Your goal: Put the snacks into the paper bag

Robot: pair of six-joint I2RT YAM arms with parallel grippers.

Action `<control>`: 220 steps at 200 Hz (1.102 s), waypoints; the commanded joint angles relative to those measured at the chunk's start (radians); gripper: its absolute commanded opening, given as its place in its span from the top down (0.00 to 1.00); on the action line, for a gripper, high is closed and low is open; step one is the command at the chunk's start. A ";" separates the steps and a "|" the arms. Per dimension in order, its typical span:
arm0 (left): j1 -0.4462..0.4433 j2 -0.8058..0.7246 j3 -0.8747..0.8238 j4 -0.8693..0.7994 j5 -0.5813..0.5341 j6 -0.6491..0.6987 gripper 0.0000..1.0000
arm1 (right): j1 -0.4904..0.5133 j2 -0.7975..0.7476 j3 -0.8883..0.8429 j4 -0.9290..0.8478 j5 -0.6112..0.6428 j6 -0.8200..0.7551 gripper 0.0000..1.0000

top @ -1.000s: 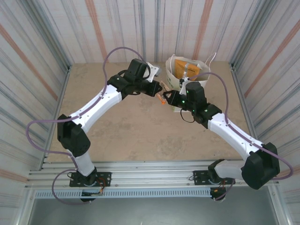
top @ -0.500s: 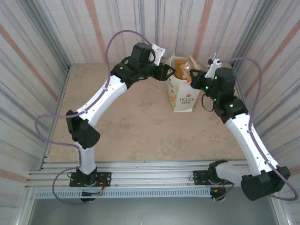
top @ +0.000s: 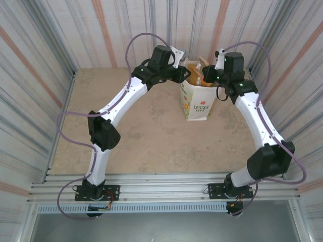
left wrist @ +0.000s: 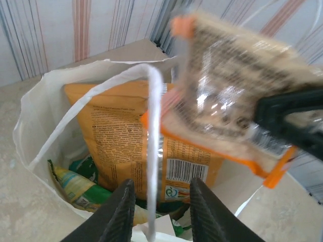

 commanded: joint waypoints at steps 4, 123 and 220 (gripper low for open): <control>0.013 0.005 0.038 0.008 0.000 -0.009 0.81 | 0.006 0.054 0.100 -0.110 -0.065 -0.077 0.70; 0.023 -0.007 0.029 0.014 0.019 0.014 0.98 | -0.061 0.211 0.312 -0.437 0.115 -0.311 0.39; 0.031 -0.006 0.024 0.016 0.036 0.019 0.99 | -0.067 0.436 0.520 -0.585 -0.105 -0.342 0.71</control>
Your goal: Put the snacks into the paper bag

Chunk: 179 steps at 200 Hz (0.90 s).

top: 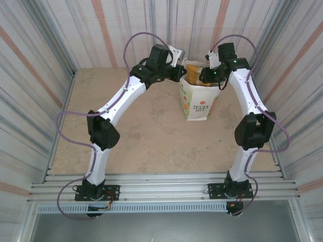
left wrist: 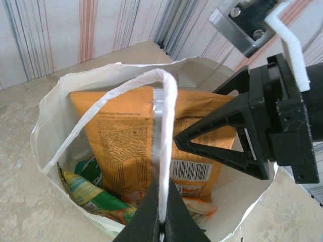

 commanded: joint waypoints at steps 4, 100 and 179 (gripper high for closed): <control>0.010 -0.007 0.021 0.015 0.021 0.017 0.99 | -0.001 0.021 0.056 -0.065 -0.043 -0.019 0.76; 0.012 -0.004 0.013 0.008 0.004 0.032 0.99 | 0.048 -0.177 0.039 -0.015 0.417 -0.133 1.00; 0.011 -0.004 0.005 0.011 0.011 0.029 0.99 | 0.198 -0.028 0.022 -0.021 0.418 -0.201 0.98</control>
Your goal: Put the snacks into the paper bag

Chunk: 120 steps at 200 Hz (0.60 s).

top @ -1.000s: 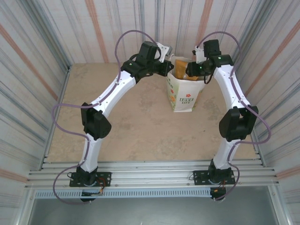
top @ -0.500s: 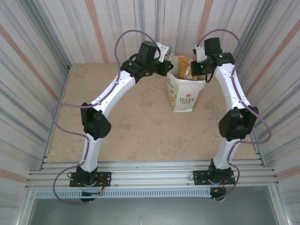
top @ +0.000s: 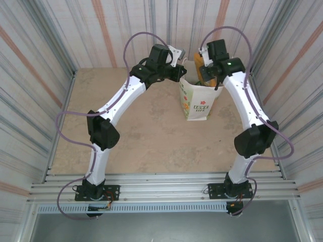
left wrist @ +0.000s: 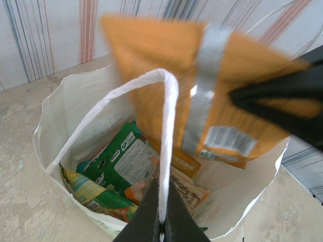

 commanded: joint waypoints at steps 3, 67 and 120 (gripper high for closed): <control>0.011 -0.006 0.005 0.010 0.012 0.022 0.99 | 0.025 0.068 0.001 -0.027 -0.085 -0.018 0.97; 0.010 -0.019 -0.008 0.011 0.007 0.030 0.99 | -0.087 0.008 0.002 -0.029 -0.631 0.128 0.47; 0.010 -0.032 -0.027 0.021 0.006 0.026 0.98 | -0.190 -0.065 -0.075 0.131 -0.764 0.269 0.47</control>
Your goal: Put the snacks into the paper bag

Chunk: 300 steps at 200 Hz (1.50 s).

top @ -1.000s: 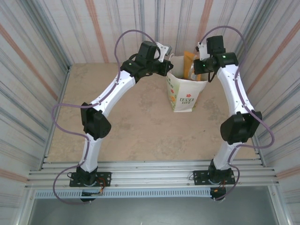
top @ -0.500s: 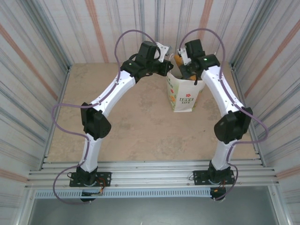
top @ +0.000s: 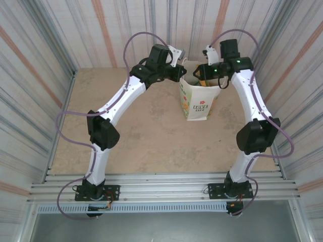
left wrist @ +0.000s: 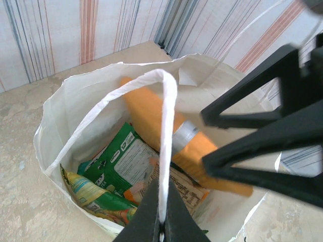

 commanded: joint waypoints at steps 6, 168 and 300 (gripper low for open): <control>0.011 -0.035 -0.027 0.021 0.006 0.019 0.98 | -0.023 -0.051 -0.047 0.098 -0.075 0.112 0.48; 0.010 -0.042 -0.041 0.013 0.000 0.024 0.98 | 0.035 0.149 0.122 -0.141 0.358 0.098 0.53; 0.010 -0.036 -0.041 0.017 0.026 0.018 0.99 | 0.100 0.394 0.211 -0.109 0.011 0.120 0.90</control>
